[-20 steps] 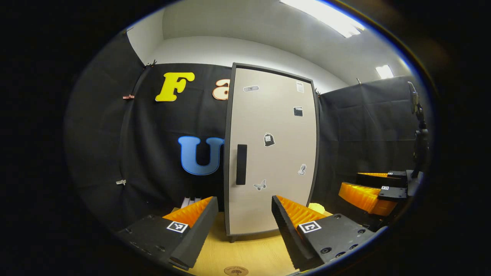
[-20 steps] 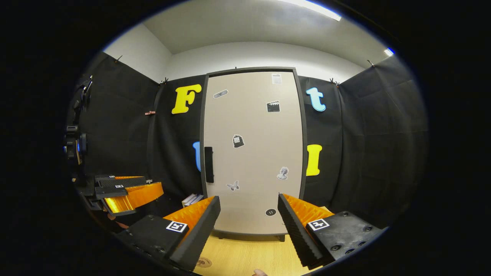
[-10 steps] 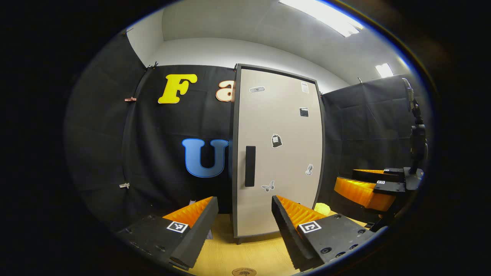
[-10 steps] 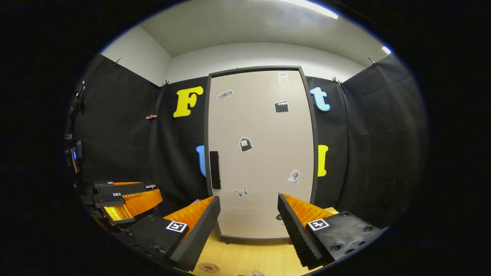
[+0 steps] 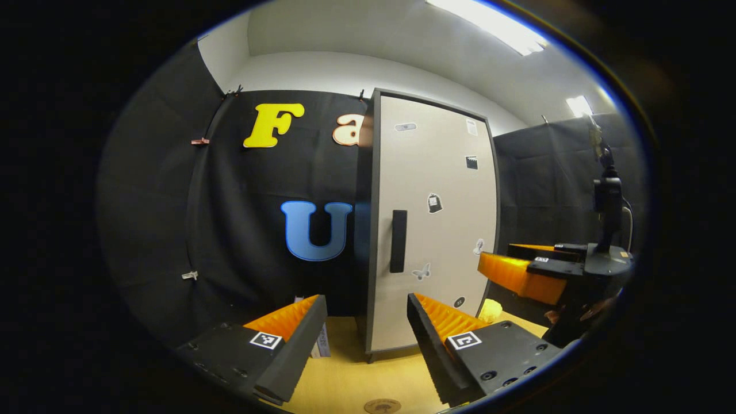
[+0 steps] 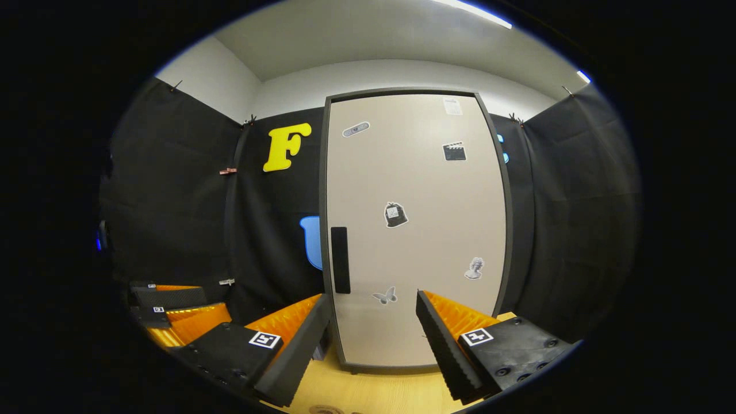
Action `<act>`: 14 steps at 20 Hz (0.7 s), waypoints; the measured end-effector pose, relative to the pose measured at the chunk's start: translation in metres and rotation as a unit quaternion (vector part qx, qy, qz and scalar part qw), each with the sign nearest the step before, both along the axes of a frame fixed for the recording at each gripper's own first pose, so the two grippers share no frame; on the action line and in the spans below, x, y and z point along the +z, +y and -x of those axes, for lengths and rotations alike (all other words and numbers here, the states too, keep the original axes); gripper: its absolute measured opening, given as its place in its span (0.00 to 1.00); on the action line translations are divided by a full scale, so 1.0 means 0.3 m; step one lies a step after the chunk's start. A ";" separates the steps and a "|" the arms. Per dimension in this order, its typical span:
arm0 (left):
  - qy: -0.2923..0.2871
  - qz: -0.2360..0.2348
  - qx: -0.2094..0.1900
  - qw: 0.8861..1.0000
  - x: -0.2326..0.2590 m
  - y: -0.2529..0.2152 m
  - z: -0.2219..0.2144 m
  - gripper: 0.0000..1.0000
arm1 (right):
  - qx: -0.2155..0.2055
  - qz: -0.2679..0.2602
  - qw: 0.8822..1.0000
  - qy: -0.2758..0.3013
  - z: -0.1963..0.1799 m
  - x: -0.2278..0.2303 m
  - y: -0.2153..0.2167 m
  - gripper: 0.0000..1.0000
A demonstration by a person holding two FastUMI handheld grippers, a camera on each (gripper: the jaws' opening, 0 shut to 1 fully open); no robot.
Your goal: Open the cabinet door with the right hand, grasp the bottle in the cabinet with the left hand and place it on the coaster, then close the cabinet door with the right hand.
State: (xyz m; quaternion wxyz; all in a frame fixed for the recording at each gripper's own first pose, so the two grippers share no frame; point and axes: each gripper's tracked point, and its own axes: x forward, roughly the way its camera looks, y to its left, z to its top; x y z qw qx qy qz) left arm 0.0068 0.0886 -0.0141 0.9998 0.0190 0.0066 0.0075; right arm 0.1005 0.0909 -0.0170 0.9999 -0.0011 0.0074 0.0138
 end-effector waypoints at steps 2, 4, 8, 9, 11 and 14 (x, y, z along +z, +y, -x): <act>0.004 0.002 0.006 1.000 -0.014 0.045 -0.002 0.89 | -0.001 0.000 1.000 -0.006 -0.061 0.002 0.037 0.98; 0.008 0.005 0.011 1.000 -0.028 0.088 -0.010 0.89 | 0.002 0.006 1.000 -0.011 -0.120 -0.001 0.082 0.98; 0.009 0.005 0.022 1.000 -0.043 0.173 -0.027 0.89 | 0.003 0.025 0.999 -0.025 -0.247 -0.008 0.163 0.97; 0.009 0.005 0.026 1.000 -0.044 0.194 -0.029 0.89 | 0.002 0.030 0.999 -0.028 -0.282 -0.011 0.179 0.97; 0.008 0.005 0.035 0.999 -0.052 0.238 -0.038 0.89 | -0.003 0.041 0.999 -0.027 -0.342 -0.026 0.202 0.96; 0.011 0.017 0.045 0.999 -0.072 0.288 -0.053 0.89 | -0.012 0.034 0.999 -0.022 -0.416 -0.048 0.222 0.96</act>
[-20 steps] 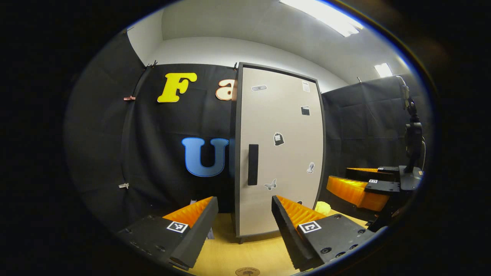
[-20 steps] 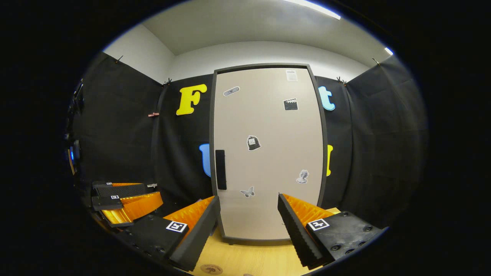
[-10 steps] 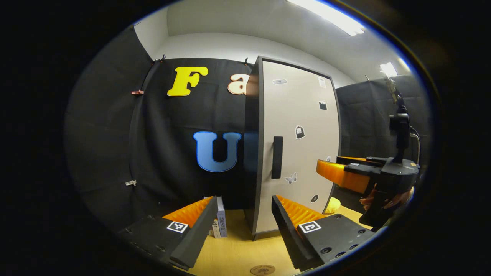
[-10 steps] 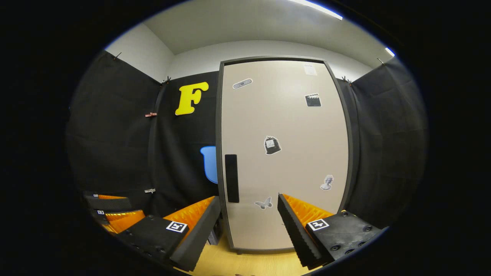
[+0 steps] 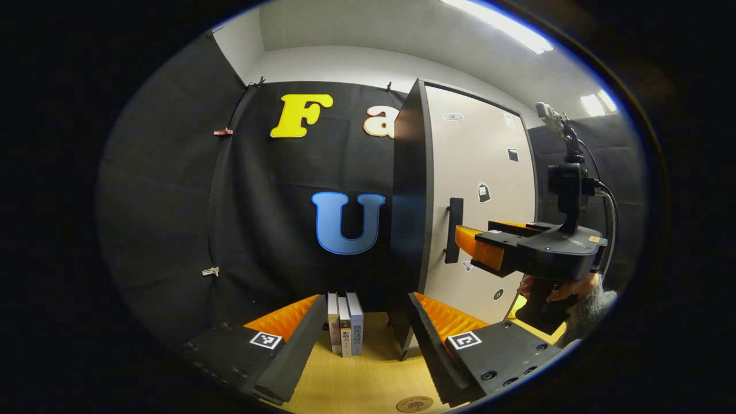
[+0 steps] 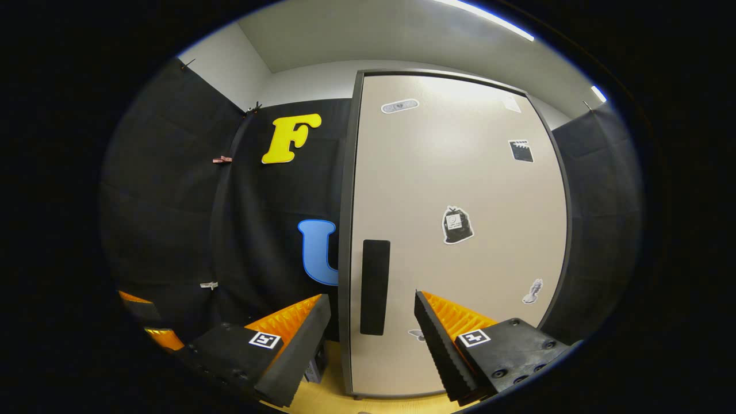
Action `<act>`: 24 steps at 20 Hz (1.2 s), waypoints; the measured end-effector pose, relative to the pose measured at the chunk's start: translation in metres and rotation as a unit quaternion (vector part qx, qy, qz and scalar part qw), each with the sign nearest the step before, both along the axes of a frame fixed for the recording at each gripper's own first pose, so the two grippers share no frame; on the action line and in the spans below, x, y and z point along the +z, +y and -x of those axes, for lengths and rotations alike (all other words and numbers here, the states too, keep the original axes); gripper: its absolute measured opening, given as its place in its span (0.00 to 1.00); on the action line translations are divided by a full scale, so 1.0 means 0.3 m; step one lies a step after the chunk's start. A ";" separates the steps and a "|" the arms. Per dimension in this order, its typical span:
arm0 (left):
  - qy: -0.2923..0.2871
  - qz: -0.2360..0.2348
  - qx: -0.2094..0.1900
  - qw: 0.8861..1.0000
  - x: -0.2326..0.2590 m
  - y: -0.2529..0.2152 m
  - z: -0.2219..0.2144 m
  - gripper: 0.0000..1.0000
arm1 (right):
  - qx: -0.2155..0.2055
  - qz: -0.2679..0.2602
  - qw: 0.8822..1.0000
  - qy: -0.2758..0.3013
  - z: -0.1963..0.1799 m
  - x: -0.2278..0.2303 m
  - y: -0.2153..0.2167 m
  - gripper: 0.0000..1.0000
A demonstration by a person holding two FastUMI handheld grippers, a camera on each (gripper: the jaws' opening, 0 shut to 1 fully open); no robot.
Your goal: Open the cabinet door with the right hand, grasp the bottle in the cabinet with the left hand and place it on the coaster, then close the cabinet door with the right hand.
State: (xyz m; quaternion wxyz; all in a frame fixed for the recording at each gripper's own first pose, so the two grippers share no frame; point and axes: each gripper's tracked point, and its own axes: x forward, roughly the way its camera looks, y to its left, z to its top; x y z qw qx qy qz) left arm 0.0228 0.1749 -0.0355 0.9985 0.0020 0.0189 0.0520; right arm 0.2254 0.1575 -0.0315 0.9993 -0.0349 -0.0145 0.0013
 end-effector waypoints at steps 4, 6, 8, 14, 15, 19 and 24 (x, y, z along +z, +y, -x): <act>0.003 0.003 0.013 1.000 -0.018 0.066 -0.006 0.89 | -0.020 0.001 1.000 0.009 -0.092 -0.033 -0.010 0.95; 0.006 0.004 0.022 1.000 -0.029 0.095 -0.003 0.89 | -0.028 0.008 1.000 0.012 -0.131 -0.044 -0.015 0.92; 0.010 0.009 0.030 0.999 -0.043 0.119 0.010 0.89 | -0.028 0.003 0.999 0.016 -0.161 -0.058 -0.004 0.92; 0.014 0.023 0.056 0.998 -0.058 0.177 0.047 0.89 | -0.056 -0.005 0.998 0.009 -0.221 -0.070 -0.023 0.62; 0.015 0.023 0.059 0.998 -0.058 0.184 0.053 0.89 | -0.070 -0.007 0.997 0.012 -0.226 -0.076 -0.038 0.57; 0.015 0.023 0.067 0.997 -0.059 0.200 0.080 0.89 | -0.079 0.003 0.997 0.005 -0.229 -0.071 -0.046 0.30; 0.014 0.020 0.071 0.997 -0.050 0.201 0.114 0.89 | -0.067 0.010 0.998 0.014 -0.197 -0.069 -0.042 0.05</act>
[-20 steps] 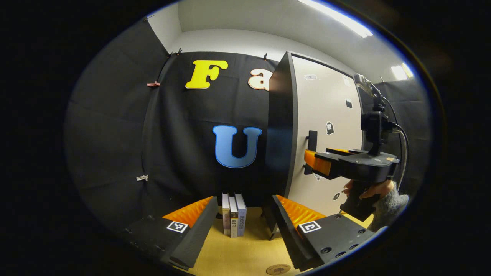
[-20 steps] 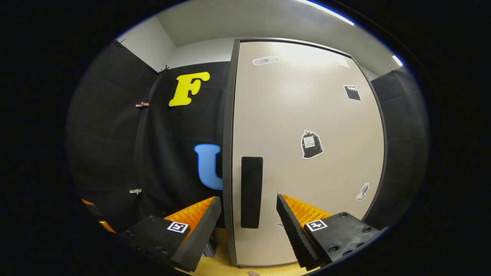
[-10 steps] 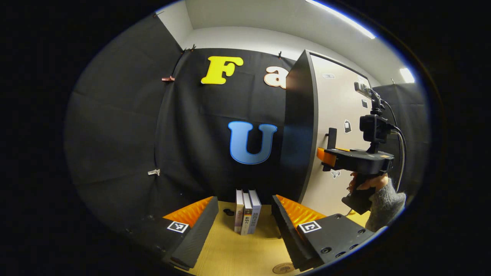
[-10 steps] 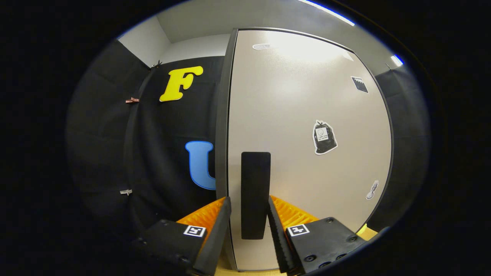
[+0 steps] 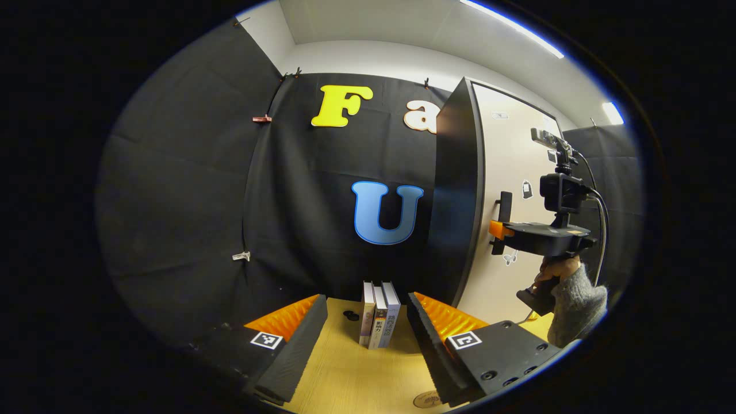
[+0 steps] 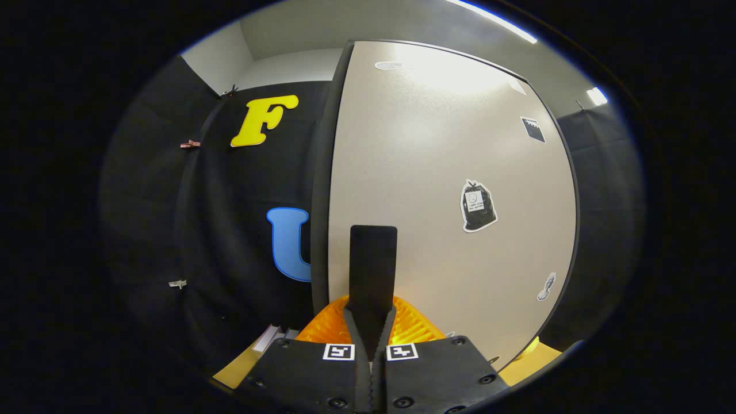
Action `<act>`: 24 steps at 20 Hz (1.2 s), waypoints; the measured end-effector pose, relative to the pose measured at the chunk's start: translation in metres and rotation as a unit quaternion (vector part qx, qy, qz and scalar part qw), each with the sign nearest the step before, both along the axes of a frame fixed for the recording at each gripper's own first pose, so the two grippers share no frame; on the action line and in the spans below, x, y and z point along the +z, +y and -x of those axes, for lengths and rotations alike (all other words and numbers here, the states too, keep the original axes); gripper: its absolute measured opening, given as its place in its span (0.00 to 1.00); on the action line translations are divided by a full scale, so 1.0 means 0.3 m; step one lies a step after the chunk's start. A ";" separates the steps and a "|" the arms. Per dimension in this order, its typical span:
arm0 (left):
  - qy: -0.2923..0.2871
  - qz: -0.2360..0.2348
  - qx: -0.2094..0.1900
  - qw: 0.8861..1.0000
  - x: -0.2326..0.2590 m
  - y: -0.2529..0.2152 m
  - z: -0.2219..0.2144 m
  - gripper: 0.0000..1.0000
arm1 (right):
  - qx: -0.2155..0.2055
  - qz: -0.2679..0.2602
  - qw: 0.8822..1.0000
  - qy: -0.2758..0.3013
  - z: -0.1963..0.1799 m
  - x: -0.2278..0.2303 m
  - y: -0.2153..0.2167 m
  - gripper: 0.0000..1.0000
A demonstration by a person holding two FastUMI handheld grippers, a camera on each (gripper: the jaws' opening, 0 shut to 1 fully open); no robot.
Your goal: Open the cabinet door with the right hand, grasp the bottle in the cabinet with the left hand and place it on the coaster, then close the cabinet door with the right hand.
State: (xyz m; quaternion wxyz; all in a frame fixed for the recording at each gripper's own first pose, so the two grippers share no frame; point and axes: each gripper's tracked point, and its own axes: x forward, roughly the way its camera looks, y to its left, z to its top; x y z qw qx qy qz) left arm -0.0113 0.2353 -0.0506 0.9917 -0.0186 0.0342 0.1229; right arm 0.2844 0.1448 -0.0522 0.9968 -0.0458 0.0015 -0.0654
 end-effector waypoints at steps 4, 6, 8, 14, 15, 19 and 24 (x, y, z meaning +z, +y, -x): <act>-0.001 -0.002 -0.003 1.000 0.017 -0.037 0.023 0.89 | 0.025 -0.002 1.000 0.011 0.074 -0.003 0.009 0.05; -0.003 -0.004 -0.008 1.000 0.023 -0.057 0.032 0.89 | 0.037 -0.005 0.999 0.015 0.123 0.003 0.006 0.05; -0.004 -0.008 -0.012 1.000 0.030 -0.087 0.049 0.89 | 0.046 -0.008 0.999 0.018 0.177 0.009 -0.001 0.05; -0.008 -0.020 -0.037 0.999 0.056 -0.194 0.082 0.88 | 0.057 -0.009 0.998 0.025 0.284 0.029 -0.019 0.05; -0.008 -0.022 -0.042 0.999 0.063 -0.211 0.086 0.88 | 0.060 -0.008 0.998 0.026 0.300 0.031 -0.023 0.05; -0.012 -0.035 -0.061 0.997 0.084 -0.289 0.102 0.85 | 0.069 -0.003 0.997 0.032 0.380 0.034 -0.057 0.05; -0.019 -0.039 -0.097 0.994 0.102 -0.398 0.099 0.88 | 0.075 -0.004 0.996 0.039 0.483 0.049 -0.114 0.05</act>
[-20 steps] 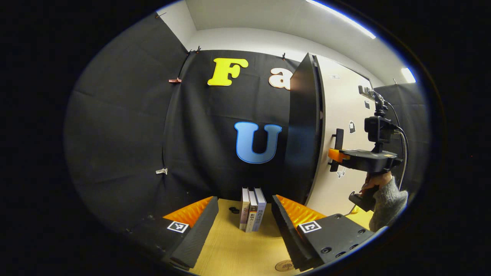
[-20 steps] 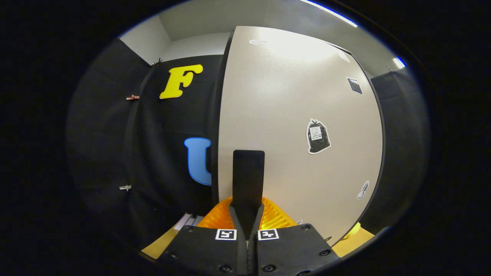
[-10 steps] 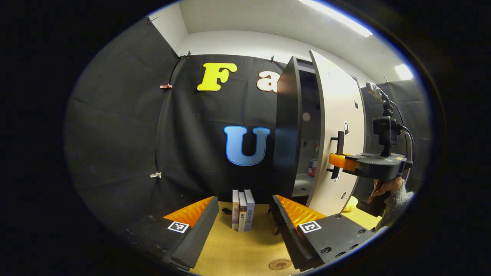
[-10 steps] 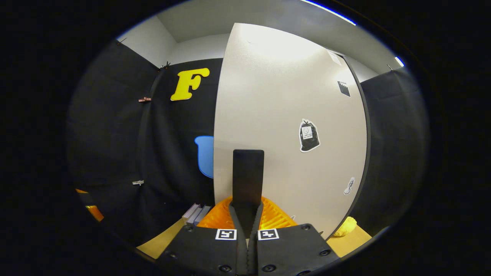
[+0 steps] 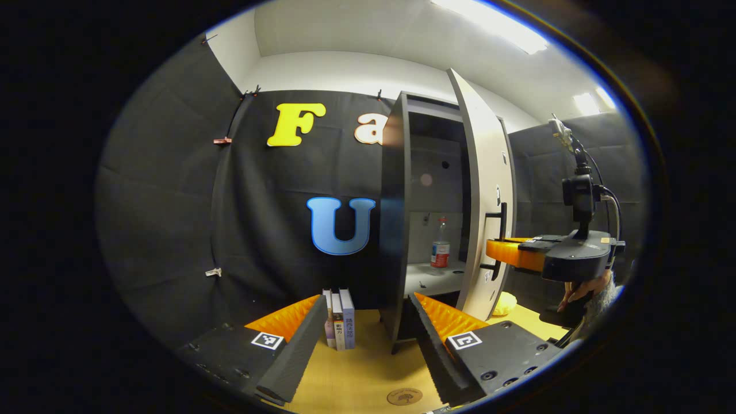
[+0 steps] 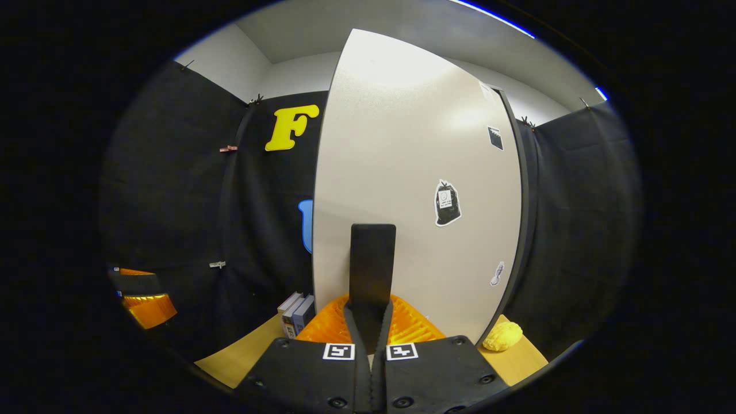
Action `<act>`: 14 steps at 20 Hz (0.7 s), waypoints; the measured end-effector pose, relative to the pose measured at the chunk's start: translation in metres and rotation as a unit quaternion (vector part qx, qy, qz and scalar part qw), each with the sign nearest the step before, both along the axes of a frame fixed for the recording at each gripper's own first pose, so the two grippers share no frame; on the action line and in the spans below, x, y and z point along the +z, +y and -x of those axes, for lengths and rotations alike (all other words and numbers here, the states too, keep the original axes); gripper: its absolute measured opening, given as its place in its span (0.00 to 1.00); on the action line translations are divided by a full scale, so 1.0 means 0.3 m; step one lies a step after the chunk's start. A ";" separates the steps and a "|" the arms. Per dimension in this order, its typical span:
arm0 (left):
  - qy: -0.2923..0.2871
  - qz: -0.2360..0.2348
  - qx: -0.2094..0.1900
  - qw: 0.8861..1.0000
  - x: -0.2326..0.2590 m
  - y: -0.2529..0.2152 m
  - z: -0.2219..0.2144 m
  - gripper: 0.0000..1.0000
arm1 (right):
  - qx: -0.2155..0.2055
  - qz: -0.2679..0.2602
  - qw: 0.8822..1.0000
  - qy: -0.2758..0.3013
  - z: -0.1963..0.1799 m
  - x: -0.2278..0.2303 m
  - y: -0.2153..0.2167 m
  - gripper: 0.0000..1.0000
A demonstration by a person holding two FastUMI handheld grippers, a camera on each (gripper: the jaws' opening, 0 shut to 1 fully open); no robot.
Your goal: Open the cabinet door with the right hand, grasp the bottle in the cabinet with the left hand and place it on the coaster, then close the cabinet door with the right hand.
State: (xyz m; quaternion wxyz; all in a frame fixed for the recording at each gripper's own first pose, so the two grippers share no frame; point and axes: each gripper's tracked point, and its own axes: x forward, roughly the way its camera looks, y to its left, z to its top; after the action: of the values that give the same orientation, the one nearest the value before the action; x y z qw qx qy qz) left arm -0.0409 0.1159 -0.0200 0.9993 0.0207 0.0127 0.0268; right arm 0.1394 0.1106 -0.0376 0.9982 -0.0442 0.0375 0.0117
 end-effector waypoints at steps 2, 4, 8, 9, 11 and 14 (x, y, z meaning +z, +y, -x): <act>0.001 0.000 -0.014 1.000 0.000 -0.038 -0.004 0.88 | -0.001 -0.002 1.000 0.002 0.040 0.007 -0.030 0.05; 0.000 0.001 -0.030 1.000 0.003 -0.078 -0.007 0.88 | -0.006 -0.003 1.000 0.002 0.075 0.015 -0.061 0.05; -0.003 -0.005 -0.058 0.998 0.007 -0.140 -0.014 0.88 | -0.024 -0.005 1.000 0.000 0.141 0.026 -0.123 0.05; -0.003 -0.005 -0.062 0.998 0.007 -0.150 -0.017 0.91 | -0.028 -0.006 1.000 -0.001 0.156 0.027 -0.138 0.05; -0.001 -0.003 -0.069 0.998 -0.001 -0.168 -0.021 0.88 | -0.036 -0.003 0.999 -0.003 0.180 0.031 -0.170 0.05; -0.004 0.000 -0.080 0.997 0.002 -0.199 -0.042 0.88 | -0.053 -0.003 0.999 -0.007 0.225 0.042 -0.236 0.05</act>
State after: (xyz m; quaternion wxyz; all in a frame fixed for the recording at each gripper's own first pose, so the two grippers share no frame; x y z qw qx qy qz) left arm -0.0284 0.0563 -0.0193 0.9983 0.0213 0.0067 -0.0532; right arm 0.0719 0.0398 -0.0251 0.9978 -0.0390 0.0330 -0.0411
